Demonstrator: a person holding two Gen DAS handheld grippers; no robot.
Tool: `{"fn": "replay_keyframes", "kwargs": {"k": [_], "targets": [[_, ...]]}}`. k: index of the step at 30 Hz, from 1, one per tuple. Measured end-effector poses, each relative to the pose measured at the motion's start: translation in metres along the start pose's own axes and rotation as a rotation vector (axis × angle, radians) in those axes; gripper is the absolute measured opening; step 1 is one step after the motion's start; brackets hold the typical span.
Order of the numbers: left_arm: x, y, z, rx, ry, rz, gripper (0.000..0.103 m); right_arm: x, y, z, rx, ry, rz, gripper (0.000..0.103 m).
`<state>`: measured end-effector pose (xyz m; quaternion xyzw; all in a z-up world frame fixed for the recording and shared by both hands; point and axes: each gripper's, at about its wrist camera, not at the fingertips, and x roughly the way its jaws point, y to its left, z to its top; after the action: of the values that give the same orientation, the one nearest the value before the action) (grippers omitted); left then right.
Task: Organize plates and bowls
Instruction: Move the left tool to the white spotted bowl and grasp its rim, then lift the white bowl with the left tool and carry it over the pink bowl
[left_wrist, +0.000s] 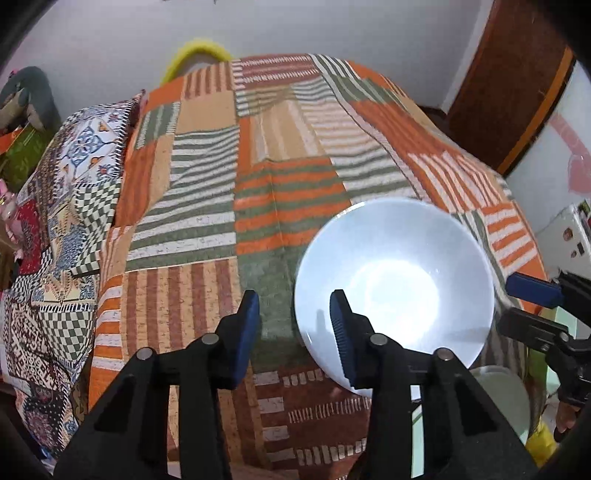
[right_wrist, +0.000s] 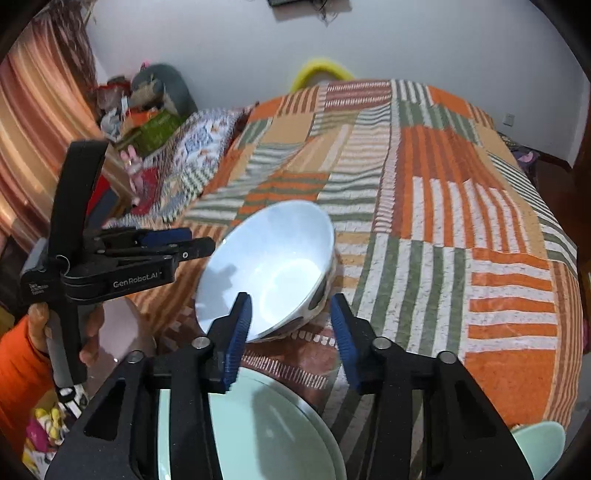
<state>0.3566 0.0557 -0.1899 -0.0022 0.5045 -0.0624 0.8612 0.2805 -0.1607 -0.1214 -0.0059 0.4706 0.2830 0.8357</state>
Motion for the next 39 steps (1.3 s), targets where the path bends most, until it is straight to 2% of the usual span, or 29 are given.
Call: {"fn": "replay_keyframes", "kwargs": {"k": [4,9,13,15,18,20,25,32,39], "targets": [[0.01,-0.003,-0.001,0.026,0.031,-0.009,0.038,0.013,0.001,0.004,-0.009,0.023,-0.019,0.035],[0.024,0.001,-0.002,0.008,0.063,-0.022,0.038,0.025,-0.002,0.002,0.009,0.053,-0.02,0.035],[0.03,0.003,-0.004,-0.003,0.084,-0.056,0.028,0.029,-0.002,0.0,0.008,0.066,-0.01,0.031],[0.029,0.0,-0.007,0.011,0.079,-0.077,0.024,0.028,-0.003,0.0,0.007,0.055,-0.002,0.03],[0.023,-0.008,-0.011,0.048,0.049,-0.037,0.023,0.028,-0.004,0.0,0.007,0.048,-0.01,0.028],[0.018,-0.009,-0.013,0.043,0.04,-0.038,0.023,0.028,-0.004,-0.001,0.005,0.045,-0.017,0.026],[-0.006,-0.01,-0.018,0.037,-0.013,-0.063,0.023,0.021,0.0,-0.007,-0.009,0.028,-0.034,0.023],[-0.057,-0.015,-0.03,0.054,-0.112,-0.078,0.023,-0.005,0.004,-0.007,0.002,-0.026,-0.011,0.02],[-0.119,-0.013,-0.055,0.063,-0.21,-0.06,0.021,-0.041,0.032,-0.006,-0.047,-0.094,-0.001,0.018]]}}
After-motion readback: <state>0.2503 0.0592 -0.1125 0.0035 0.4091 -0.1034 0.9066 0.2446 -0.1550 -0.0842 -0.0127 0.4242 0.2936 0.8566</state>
